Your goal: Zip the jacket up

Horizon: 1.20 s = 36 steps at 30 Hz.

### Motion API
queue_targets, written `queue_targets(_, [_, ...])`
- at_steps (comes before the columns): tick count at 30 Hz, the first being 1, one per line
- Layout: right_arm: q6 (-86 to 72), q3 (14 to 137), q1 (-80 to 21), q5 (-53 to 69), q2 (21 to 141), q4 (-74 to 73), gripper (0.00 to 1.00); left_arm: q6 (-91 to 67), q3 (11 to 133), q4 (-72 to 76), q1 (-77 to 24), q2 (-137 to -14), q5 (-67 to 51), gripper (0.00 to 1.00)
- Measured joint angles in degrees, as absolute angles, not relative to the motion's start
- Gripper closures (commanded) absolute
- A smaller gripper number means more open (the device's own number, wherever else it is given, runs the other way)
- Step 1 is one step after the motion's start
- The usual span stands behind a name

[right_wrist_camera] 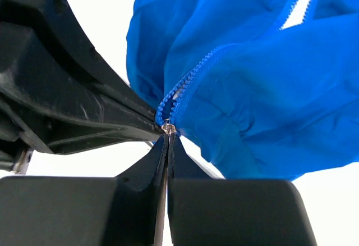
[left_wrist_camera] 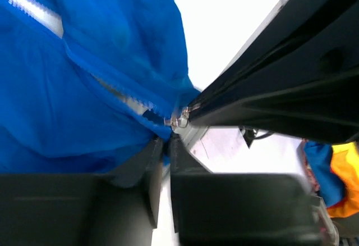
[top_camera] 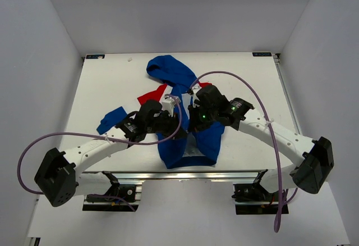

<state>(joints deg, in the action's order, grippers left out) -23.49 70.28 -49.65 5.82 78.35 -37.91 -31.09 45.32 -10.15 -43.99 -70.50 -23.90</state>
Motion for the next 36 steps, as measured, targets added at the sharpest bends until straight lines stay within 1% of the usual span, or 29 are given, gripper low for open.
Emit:
queue_targets(1, [-23.3, 70.3, -49.6, 6.2, 78.3, -37.6, 1.0, -31.0, 45.3, -10.5, -44.0, -70.3, -23.6, 0.69])
queue_targets(2, [-23.2, 70.3, -49.5, 6.2, 78.3, -36.7, 1.0, -30.7, 45.3, -11.6, -44.2, -70.0, -23.4, 0.6])
queue_targets(5, [-22.7, 70.1, -49.0, 6.3, 78.0, -33.5, 1.0, -30.2, 45.1, -16.2, -44.8, -69.8, -22.2, 0.5])
queue_targets(6, [-22.6, 69.9, -48.8, 6.3, 77.6, -32.8, 1.0, -29.9, 45.1, -17.7, -44.9, -69.8, -21.5, 0.43])
queue_targets(10, [-22.2, 69.8, -48.6, 6.3, 76.7, -32.6, 1.0, -28.4, 45.1, -22.4, -45.0, -67.9, -18.0, 0.25])
queue_targets(14, [-22.0, 70.0, -48.6, 6.2, 76.6, -33.1, 1.0, -26.9, 45.1, -24.9, -45.2, -63.3, -13.4, 0.22])
queue_targets(16, [-22.0, 70.4, -48.6, 6.2, 76.6, -33.8, 1.0, -25.9, 45.1, -25.1, -45.7, -60.3, -10.4, 0.16])
queue_targets(17, [-21.9, 70.6, -48.6, 6.2, 76.6, -34.0, 1.0, -25.3, 45.1, -24.8, -46.0, -58.9, -9.4, 0.14])
queue_targets(22, [-21.9, 72.6, -48.6, 6.2, 76.6, -34.7, 1.0, -21.3, 44.4, -19.2, -49.0, -54.1, -5.8, 0.11])
queue_targets(23, [-21.9, 73.0, -48.6, 6.1, 76.6, -34.7, 1.0, -20.5, 44.3, -18.2, -50.0, -54.1, -5.0, 0.1])
queue_targets(27, [-22.0, 74.5, -48.6, 6.2, 76.7, -35.1, 1.0, -16.8, 44.2, -14.9, -54.5, -56.4, 1.0, 0.1])
queue_targets(32, [-21.9, 75.2, -48.6, 6.2, 76.9, -35.8, 1.0, -12.8, 44.1, -11.8, -57.1, -59.9, 9.1, 0.15])
queue_targets(36, [-21.9, 75.2, -48.6, 6.3, 77.1, -36.1, 1.0, -10.7, 43.6, -7.1, -57.1, -61.1, 12.4, 0.3])
